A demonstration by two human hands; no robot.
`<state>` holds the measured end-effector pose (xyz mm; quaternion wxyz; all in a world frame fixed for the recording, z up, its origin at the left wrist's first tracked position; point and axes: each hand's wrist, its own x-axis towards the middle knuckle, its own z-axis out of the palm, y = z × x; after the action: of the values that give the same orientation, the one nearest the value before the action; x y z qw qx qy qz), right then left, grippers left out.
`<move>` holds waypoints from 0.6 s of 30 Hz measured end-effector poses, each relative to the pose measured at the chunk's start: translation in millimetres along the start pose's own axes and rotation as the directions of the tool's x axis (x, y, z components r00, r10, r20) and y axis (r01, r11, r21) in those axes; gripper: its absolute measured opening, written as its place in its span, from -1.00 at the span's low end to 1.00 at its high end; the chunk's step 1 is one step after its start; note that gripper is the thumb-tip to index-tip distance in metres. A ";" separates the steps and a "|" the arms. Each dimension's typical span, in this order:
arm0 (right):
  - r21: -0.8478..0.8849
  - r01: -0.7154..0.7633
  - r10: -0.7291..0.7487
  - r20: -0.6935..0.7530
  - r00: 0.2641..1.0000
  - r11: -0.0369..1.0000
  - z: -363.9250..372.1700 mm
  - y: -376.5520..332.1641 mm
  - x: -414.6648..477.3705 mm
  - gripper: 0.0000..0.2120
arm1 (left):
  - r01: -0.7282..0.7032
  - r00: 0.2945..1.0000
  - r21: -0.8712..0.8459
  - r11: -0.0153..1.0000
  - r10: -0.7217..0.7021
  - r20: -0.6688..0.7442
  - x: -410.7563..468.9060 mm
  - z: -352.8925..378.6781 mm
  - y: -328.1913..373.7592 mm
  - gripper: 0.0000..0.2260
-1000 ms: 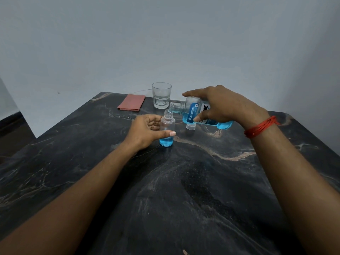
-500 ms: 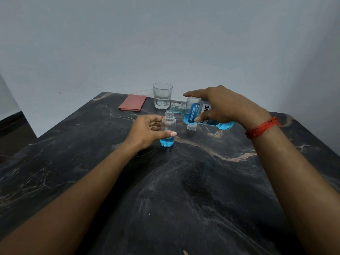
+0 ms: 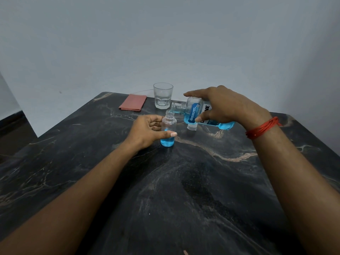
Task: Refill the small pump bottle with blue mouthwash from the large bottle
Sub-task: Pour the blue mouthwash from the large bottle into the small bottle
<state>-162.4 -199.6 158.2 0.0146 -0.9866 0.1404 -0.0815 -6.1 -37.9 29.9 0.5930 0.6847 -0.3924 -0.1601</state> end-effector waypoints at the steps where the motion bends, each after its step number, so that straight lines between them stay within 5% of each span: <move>1: -0.001 -0.001 0.001 0.000 1.000 1.000 -0.2 0.0 0.0 -0.23 | 0.004 1.000 0.004 1.000 -0.004 0.002 0.4 -0.2 -0.3 -0.57; 9: 0.002 -0.008 0.008 0.003 1.000 1.000 -0.6 -0.3 -0.3 -0.23 | 0.012 0.999 0.064 0.998 -0.014 0.033 1.8 -1.9 -5.5 -0.43; 18: -0.011 -0.006 0.006 0.001 1.000 1.000 -1.3 -0.9 -0.7 -0.22 | 0.044 0.996 0.092 0.995 -0.051 0.076 1.1 -2.2 -5.4 -0.51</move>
<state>-163.0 -198.5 159.4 0.0096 -0.9863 0.1439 -0.0800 -2.0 -37.3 25.6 0.5418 0.7130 -0.4056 -0.1831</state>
